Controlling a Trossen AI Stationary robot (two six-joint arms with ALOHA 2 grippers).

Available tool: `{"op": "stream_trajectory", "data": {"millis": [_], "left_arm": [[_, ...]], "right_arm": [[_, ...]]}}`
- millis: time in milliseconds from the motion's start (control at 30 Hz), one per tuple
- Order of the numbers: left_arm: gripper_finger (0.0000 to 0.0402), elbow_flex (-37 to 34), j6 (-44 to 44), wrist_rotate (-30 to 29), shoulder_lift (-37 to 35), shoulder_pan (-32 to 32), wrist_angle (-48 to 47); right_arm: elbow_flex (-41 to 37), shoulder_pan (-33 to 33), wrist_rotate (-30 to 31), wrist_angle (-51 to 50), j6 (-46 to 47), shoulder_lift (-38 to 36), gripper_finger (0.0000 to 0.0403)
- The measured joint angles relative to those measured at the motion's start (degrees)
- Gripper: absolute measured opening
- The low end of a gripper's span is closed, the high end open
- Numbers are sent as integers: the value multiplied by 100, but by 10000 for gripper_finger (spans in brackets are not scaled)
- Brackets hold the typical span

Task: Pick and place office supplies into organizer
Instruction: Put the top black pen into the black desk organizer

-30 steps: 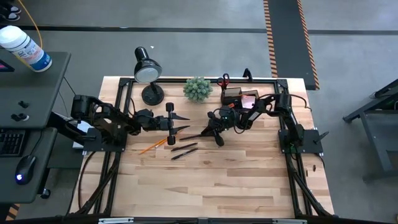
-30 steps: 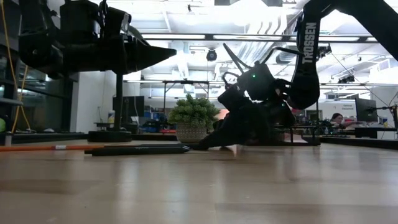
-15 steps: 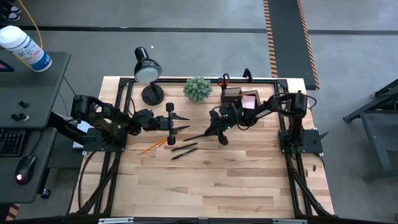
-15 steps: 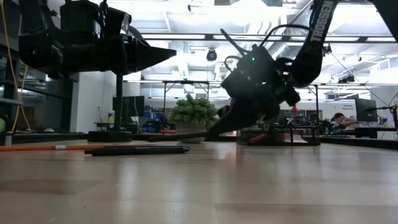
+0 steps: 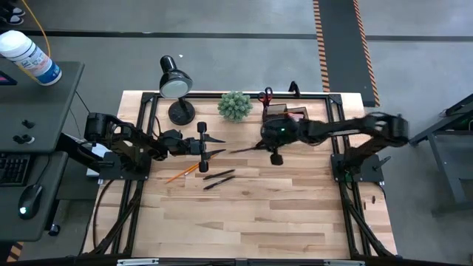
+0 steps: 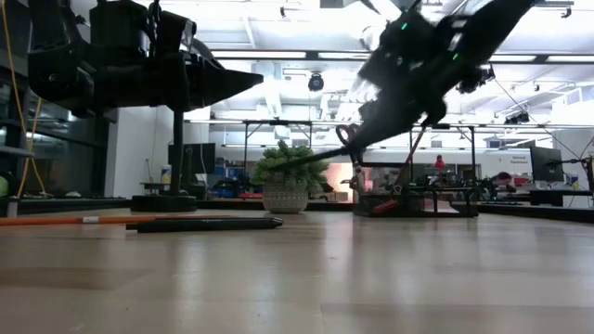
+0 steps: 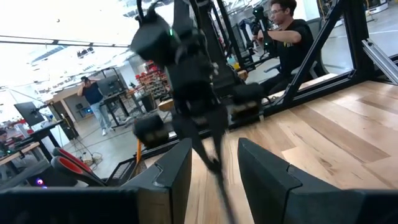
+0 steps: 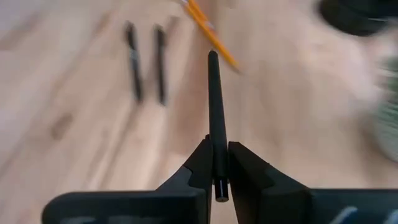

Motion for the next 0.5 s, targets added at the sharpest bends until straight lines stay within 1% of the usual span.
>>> {"op": "stream_trajectory", "data": {"millis": [200, 300, 400, 500], "left_arm": [[117, 0, 2, 0, 0, 0, 0], [117, 0, 0, 0, 0, 0, 0], [117, 0, 0, -18, 0, 0, 0], [117, 0, 0, -20, 0, 0, 0]], "right_arm": [[2, 122, 1539, -1458, -148, -1451, 28], [4, 243, 2242, -2022, -169, -2045, 28], [4, 371, 2876, -2479, -127, -2450, 25], [4, 502, 3487, -2860, -58, -2663, 27]]}}
